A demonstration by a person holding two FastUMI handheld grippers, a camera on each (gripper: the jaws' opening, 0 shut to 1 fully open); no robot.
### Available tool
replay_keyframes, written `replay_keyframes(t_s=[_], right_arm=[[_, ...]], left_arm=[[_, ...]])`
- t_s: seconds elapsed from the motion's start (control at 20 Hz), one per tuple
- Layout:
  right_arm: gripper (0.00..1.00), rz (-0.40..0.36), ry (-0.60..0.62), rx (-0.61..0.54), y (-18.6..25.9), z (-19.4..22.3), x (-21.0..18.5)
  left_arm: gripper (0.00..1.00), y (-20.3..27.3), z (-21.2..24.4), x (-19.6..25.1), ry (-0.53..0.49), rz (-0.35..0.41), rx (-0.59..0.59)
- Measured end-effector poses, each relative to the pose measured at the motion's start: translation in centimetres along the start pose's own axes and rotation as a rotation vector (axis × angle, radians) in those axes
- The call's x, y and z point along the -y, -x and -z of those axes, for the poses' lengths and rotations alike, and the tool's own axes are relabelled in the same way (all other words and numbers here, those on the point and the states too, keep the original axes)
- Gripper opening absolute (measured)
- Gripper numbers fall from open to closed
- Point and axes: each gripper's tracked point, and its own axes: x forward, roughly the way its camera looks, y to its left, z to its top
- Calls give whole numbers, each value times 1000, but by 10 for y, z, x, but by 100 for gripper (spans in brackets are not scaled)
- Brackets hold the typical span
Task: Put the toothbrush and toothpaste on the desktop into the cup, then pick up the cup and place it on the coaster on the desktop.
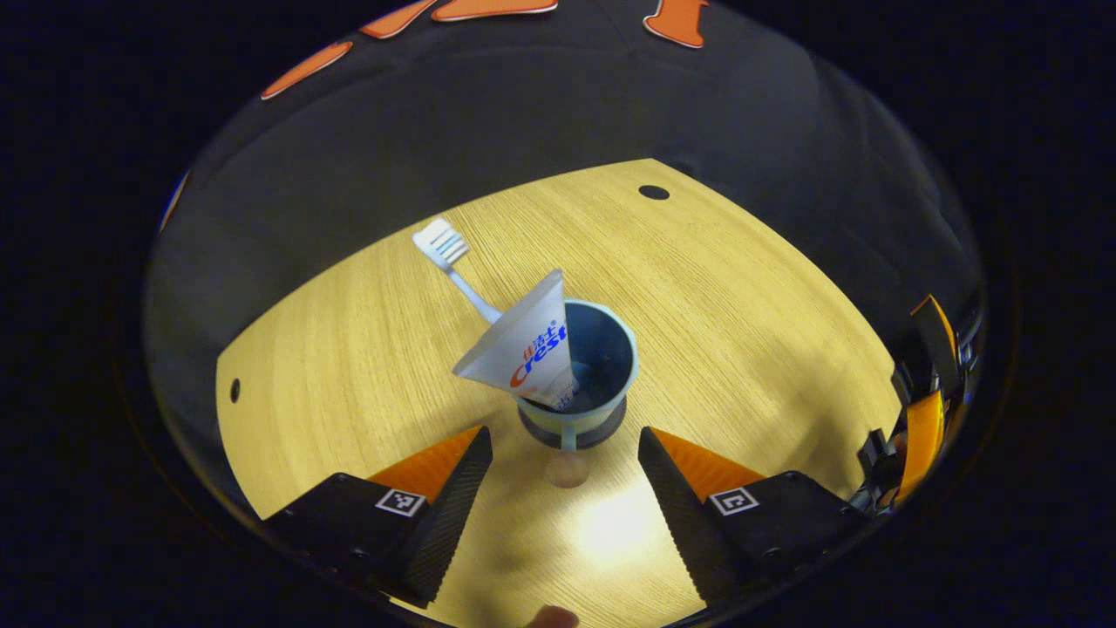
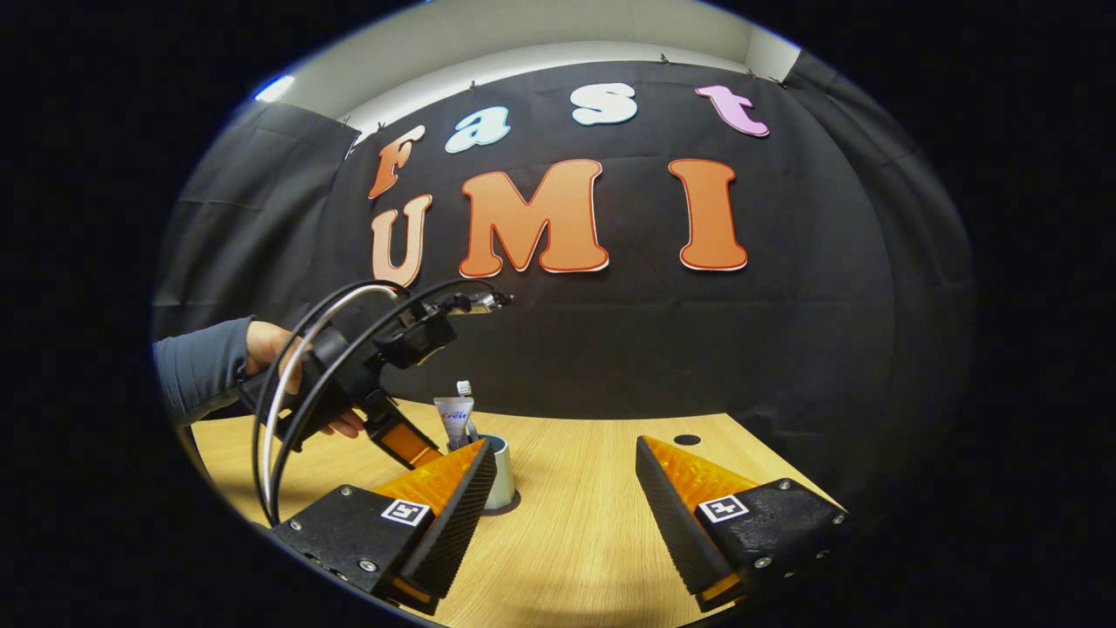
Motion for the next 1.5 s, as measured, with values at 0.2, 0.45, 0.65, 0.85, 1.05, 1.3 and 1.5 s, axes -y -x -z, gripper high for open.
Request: replay_keyframes(t_s=[0.2, 0.45, 0.65, 0.85, 1.05, 1.3, 1.5], right_arm=[[96, 11, 1, 15, -10, -6, -15], [96, 14, 31, 35, -21, -23, -39], [96, -16, 61, 70, -30, -43, -68], [96, -39, 101, 90, -39, -53, -92], [97, -33, 111, 83, -46, -52, -97], [98, -21, 112, 87, -50, -49, -97], [98, -29, 97, 85, -54, -44, -97]], left_arm=[[100, 13, -10, -14, 42, -99, 209], [100, 26, -25, -23, 84, -287, 434], [99, 37, -33, -21, 107, -419, 621], [99, 45, -35, -31, 144, -476, 757], [99, 53, -42, -29, 172, -484, 857], [99, 67, -42, -37, 205, -509, 951], [99, 66, -41, -33, 231, -474, 1000]])
